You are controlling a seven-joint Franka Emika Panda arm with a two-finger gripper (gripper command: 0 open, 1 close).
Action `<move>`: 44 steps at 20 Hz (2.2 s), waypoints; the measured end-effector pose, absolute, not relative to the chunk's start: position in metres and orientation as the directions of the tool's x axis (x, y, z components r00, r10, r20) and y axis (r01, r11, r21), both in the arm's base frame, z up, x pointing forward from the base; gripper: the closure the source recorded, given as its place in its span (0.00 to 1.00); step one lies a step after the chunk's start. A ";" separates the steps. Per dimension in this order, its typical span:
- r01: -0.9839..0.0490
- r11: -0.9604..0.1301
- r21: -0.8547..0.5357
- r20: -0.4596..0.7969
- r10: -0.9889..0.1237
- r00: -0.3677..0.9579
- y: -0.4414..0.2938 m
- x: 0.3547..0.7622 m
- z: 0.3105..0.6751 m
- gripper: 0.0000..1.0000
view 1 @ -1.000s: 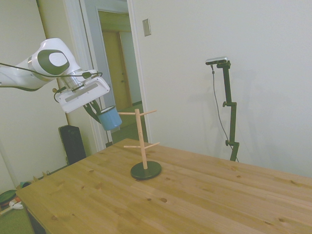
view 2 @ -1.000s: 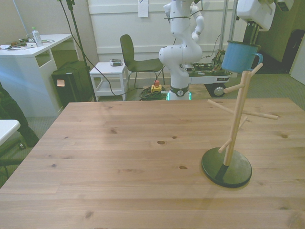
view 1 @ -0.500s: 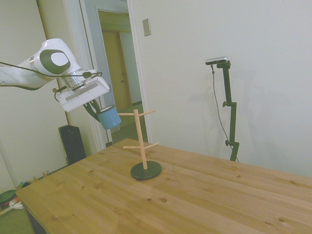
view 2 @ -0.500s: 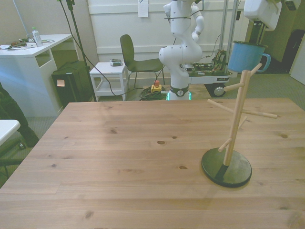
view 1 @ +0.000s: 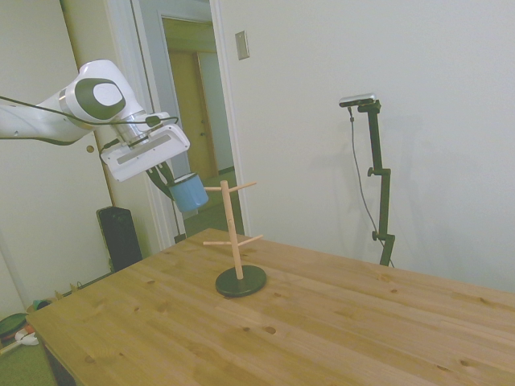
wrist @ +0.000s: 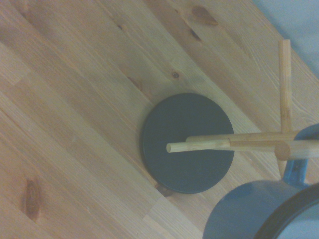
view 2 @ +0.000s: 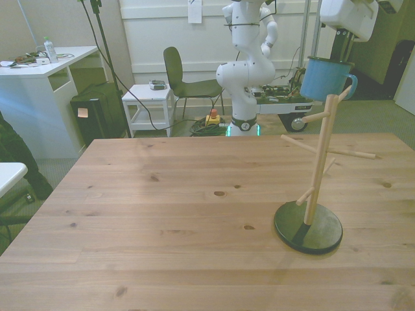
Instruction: Hang the mug
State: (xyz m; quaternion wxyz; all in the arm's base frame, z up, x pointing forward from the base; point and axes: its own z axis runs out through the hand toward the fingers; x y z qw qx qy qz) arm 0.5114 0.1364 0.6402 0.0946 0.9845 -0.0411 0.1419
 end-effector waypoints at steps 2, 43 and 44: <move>-0.115 -0.978 0.175 0.279 -0.063 0.958 0.132 0.515 0.636 1.00; -0.343 -0.933 -0.106 0.195 -0.358 0.913 0.065 0.414 0.583 0.00; -0.366 -0.922 -0.126 0.177 -0.384 0.906 0.062 0.412 0.575 0.00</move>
